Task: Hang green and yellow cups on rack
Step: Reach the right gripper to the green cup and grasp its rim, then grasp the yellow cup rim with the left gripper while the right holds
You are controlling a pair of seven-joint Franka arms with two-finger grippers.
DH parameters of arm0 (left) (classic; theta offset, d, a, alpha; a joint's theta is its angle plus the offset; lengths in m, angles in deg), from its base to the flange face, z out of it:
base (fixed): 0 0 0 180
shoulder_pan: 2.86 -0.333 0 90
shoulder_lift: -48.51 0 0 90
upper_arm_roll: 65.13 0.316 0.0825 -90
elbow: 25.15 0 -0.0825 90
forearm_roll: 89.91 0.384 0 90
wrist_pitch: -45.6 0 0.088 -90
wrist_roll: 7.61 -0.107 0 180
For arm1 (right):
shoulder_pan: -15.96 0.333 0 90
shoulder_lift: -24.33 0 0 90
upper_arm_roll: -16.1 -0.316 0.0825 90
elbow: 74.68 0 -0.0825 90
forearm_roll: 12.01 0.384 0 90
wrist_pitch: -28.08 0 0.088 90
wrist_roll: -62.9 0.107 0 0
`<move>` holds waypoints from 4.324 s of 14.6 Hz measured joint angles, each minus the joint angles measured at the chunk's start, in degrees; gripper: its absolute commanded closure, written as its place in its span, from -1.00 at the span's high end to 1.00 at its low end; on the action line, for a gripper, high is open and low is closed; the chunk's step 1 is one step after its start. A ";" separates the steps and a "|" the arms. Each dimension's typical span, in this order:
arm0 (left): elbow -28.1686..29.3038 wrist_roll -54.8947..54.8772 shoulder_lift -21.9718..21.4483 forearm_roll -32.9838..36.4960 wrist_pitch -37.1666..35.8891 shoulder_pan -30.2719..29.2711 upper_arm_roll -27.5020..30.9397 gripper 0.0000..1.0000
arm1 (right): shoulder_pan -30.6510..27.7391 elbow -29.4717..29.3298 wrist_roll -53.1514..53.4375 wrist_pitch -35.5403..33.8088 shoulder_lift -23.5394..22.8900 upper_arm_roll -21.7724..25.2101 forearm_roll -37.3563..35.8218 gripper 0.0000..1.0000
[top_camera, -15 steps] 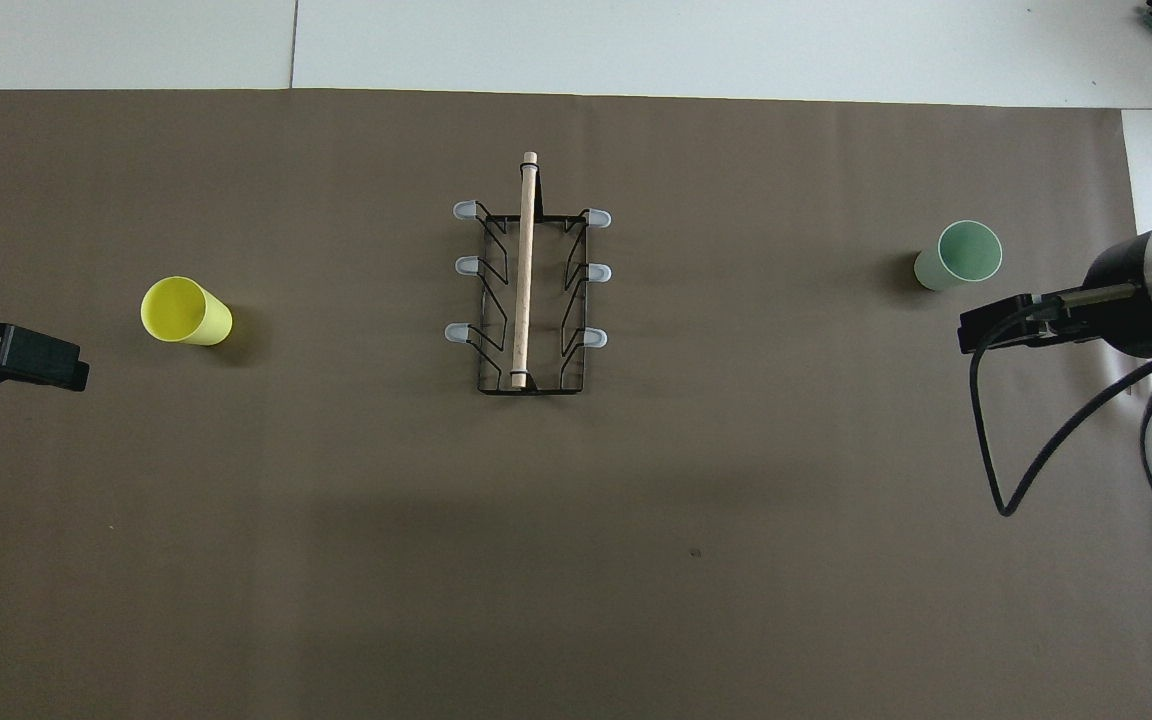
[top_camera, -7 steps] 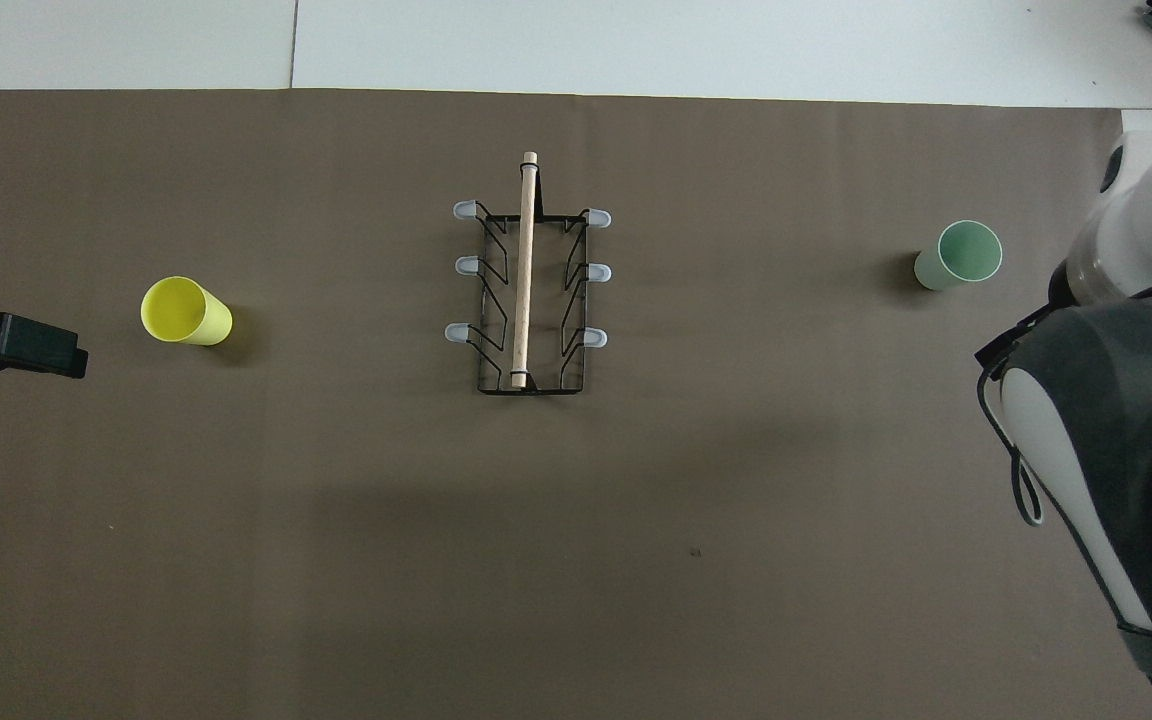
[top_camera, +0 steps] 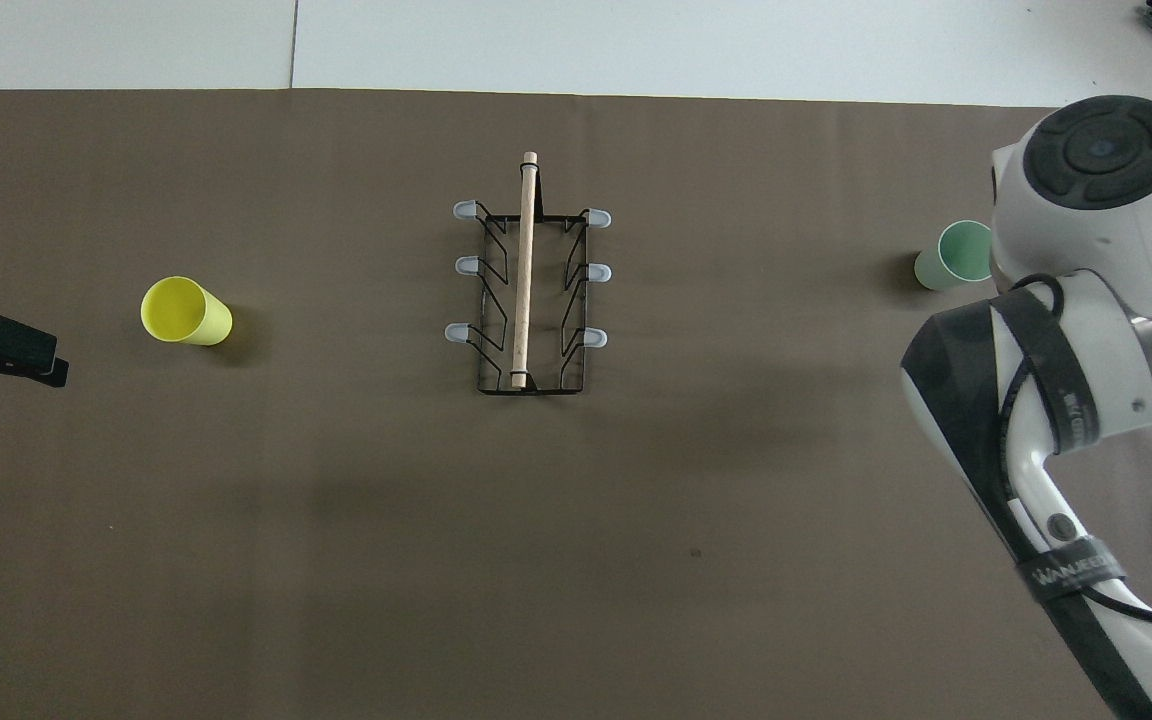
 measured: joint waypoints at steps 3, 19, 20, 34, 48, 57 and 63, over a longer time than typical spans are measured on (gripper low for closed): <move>-8.61 0.00 10.35 -0.04 -0.62 -0.21 2.85 1.00 | 1.07 4.32 -2.23 5.33 -0.26 -0.07 -7.02 1.00; 17.59 34.55 9.39 -45.38 12.35 -7.22 18.09 1.00 | 3.77 8.90 -3.26 17.77 -12.27 0.38 -33.14 1.00; 19.82 38.92 8.52 -47.50 14.34 -7.44 18.13 1.00 | 2.76 9.36 -3.26 19.14 -12.44 0.42 -33.59 1.00; 50.18 44.45 -1.52 -84.51 37.01 0.44 16.91 1.00 | -2.83 12.64 -3.28 25.26 -12.58 0.44 -41.70 1.00; 48.29 36.39 3.82 -91.86 29.74 -1.08 17.17 1.00 | -7.68 13.96 -3.23 28.84 -12.59 0.46 -54.94 -1.00; 48.16 34.36 5.29 -98.56 33.91 4.05 16.90 1.00 | -7.81 13.52 -3.25 28.95 -12.57 0.36 -56.33 -1.00; 47.90 33.82 5.69 -102.77 36.01 7.09 16.84 1.00 | -7.86 11.42 -8.09 30.65 -11.46 0.24 -48.21 -1.00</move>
